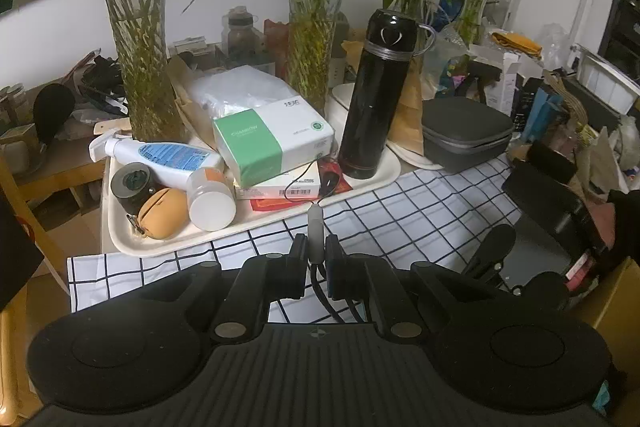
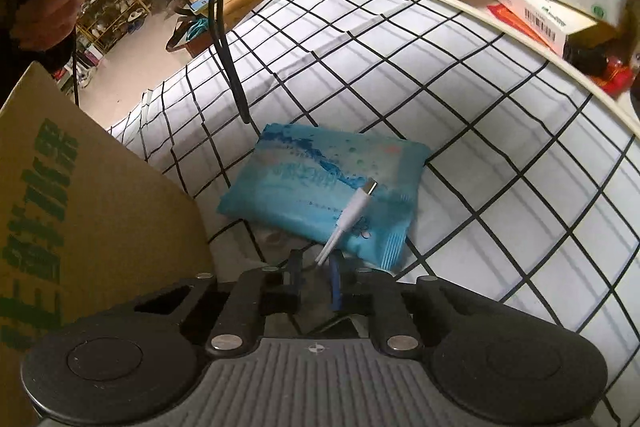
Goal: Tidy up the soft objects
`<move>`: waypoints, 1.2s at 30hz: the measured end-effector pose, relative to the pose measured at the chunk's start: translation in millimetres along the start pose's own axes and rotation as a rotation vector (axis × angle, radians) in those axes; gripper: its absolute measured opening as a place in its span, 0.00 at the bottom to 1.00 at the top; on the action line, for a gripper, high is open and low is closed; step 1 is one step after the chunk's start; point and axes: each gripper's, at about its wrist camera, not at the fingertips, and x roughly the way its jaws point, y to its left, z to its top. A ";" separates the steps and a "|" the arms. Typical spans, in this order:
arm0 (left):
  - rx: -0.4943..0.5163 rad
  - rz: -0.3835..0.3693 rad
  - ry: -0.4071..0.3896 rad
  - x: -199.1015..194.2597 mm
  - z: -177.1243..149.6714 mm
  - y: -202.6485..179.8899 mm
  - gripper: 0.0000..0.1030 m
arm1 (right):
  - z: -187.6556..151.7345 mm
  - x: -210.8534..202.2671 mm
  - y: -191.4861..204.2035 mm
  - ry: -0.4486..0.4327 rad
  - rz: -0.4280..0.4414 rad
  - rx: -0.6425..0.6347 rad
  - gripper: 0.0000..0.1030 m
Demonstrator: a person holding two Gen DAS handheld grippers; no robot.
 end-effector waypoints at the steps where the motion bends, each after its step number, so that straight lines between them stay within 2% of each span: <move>1: -0.001 0.000 0.000 0.1 0.1 0.0 0.09 | -0.3 -2.8 -0.2 -0.012 0.001 0.000 0.10; 4: -0.001 0.001 0.001 -0.1 0.1 0.2 0.09 | 0.6 -16.5 -1.2 -0.059 -0.008 0.004 0.04; 10: -0.004 0.009 0.001 -0.5 -0.2 1.2 0.09 | 0.7 -57.5 -4.5 -0.161 -0.093 0.034 0.04; 18: 0.007 0.017 -0.012 -2.4 -1.5 -1.9 0.09 | 0.7 -100.5 0.8 -0.237 -0.198 0.081 0.04; 28: 0.005 0.055 -0.079 -16.9 3.3 -7.8 0.09 | -13.9 -143.6 29.5 -0.367 -0.528 0.170 0.04; 36: 0.002 0.068 -0.169 -43.2 8.5 -17.8 0.09 | -34.2 -174.6 56.1 -0.466 -0.581 0.225 0.04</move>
